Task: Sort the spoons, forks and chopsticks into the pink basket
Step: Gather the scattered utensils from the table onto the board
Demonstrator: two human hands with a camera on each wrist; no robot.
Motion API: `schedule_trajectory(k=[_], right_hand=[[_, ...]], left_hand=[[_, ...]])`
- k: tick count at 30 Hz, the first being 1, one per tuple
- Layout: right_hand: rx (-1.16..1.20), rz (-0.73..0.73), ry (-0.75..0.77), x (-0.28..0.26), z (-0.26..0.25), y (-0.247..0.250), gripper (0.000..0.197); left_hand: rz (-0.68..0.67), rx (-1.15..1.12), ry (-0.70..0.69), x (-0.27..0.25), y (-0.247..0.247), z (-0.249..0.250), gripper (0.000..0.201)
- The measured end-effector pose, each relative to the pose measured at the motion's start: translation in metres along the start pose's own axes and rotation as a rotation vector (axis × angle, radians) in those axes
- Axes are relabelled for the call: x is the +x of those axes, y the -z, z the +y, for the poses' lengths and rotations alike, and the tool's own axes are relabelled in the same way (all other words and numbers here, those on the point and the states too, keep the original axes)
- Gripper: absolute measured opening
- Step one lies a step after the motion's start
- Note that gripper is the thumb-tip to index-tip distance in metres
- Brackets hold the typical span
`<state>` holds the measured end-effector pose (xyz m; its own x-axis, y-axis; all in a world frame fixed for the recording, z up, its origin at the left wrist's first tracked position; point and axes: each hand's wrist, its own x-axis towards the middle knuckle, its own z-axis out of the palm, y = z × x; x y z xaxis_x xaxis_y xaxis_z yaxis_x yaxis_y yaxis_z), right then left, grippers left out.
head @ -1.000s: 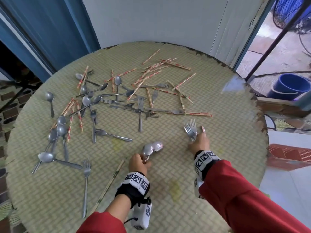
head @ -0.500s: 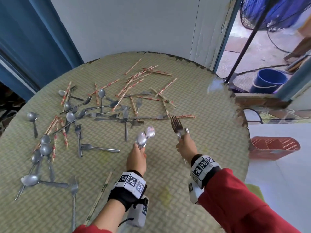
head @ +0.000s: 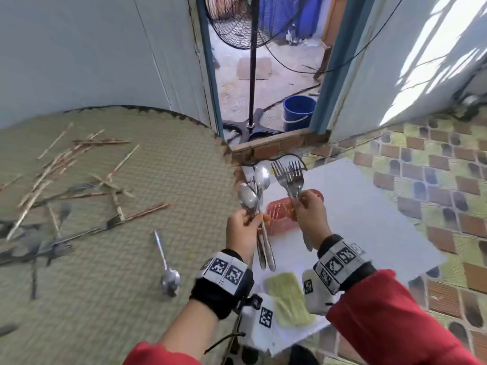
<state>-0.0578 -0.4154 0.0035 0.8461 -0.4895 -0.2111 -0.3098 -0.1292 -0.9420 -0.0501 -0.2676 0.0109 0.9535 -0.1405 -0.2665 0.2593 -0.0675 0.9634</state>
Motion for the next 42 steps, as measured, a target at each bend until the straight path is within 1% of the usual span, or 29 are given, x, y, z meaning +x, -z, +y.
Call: schedule_trajectory(k=[3, 5, 8, 11, 15, 17, 18, 21, 22, 24, 25, 27, 29, 31, 33, 35, 36, 39, 42], right_hand=[[-0.033, 0.067, -0.085, 0.043, 0.047, 0.071, 0.017], [-0.025, 0.086, -0.174, 0.068, 0.079, 0.111, 0.015], [-0.051, 0.082, -0.304, 0.101, 0.128, 0.159, 0.019], [-0.144, 0.046, -0.408, 0.127, 0.177, 0.192, 0.021], [-0.242, 0.062, -0.489, 0.153, 0.235, 0.215, 0.019], [-0.294, 0.034, -0.522, 0.164, 0.260, 0.220, 0.018], [-0.307, 0.020, -0.537, 0.168, 0.271, 0.220, 0.018], [-0.307, 0.009, -0.555, 0.180, 0.295, 0.220, 0.024], [-0.307, 0.021, -0.547, 0.183, 0.298, 0.220, 0.025], [-0.314, 0.048, -0.521, 0.187, 0.300, 0.220, 0.025], [-0.321, 0.056, -0.499, 0.190, 0.298, 0.220, 0.023], [-0.366, 0.045, -0.443, 0.193, 0.292, 0.219, 0.019], [-0.432, 0.009, -0.404, 0.195, 0.283, 0.217, 0.020], [-0.470, -0.003, -0.367, 0.195, 0.277, 0.216, 0.023], [-0.491, -0.017, -0.348, 0.192, 0.271, 0.214, 0.030], [-0.496, -0.030, -0.363, 0.188, 0.265, 0.212, 0.037], [-0.488, -0.028, -0.374, 0.185, 0.261, 0.212, 0.038], [-0.481, -0.027, -0.367, 0.173, 0.242, 0.206, 0.039], [-0.410, -0.018, -0.268, 0.156, 0.207, 0.189, 0.030]], left_hand=[[-0.060, -0.039, 0.109, 0.019, -0.087, -0.026, 0.014], [-0.111, -0.073, 0.191, 0.029, -0.141, -0.048, 0.017], [-0.157, -0.026, 0.320, 0.043, -0.210, -0.087, 0.019], [-0.128, 0.020, 0.444, 0.061, -0.261, -0.134, 0.020], [-0.055, 0.099, 0.554, 0.084, -0.306, -0.195, 0.022], [-0.031, 0.136, 0.587, 0.094, -0.320, -0.218, 0.026], [-0.031, 0.162, 0.597, 0.099, -0.326, -0.224, 0.023], [-0.055, 0.260, 0.584, 0.111, -0.342, -0.234, 0.003], [-0.061, 0.280, 0.582, 0.115, -0.346, -0.236, 0.006], [-0.073, 0.263, 0.597, 0.122, -0.354, -0.239, 0.023], [-0.078, 0.236, 0.612, 0.126, -0.357, -0.240, 0.028], [-0.073, 0.233, 0.628, 0.130, -0.362, -0.242, 0.028], [-0.045, 0.305, 0.605, 0.132, -0.364, -0.238, 0.020], [-0.001, 0.391, 0.553, 0.130, -0.366, -0.232, 0.010], [0.006, 0.448, 0.501, 0.130, -0.366, -0.224, 0.019], [0.004, 0.414, 0.444, 0.129, -0.361, -0.215, 0.024], [0.014, 0.393, 0.418, 0.129, -0.357, -0.211, 0.025], [0.060, 0.393, 0.421, 0.120, -0.342, -0.190, 0.027], [0.105, 0.306, 0.406, 0.105, -0.319, -0.164, 0.014]])
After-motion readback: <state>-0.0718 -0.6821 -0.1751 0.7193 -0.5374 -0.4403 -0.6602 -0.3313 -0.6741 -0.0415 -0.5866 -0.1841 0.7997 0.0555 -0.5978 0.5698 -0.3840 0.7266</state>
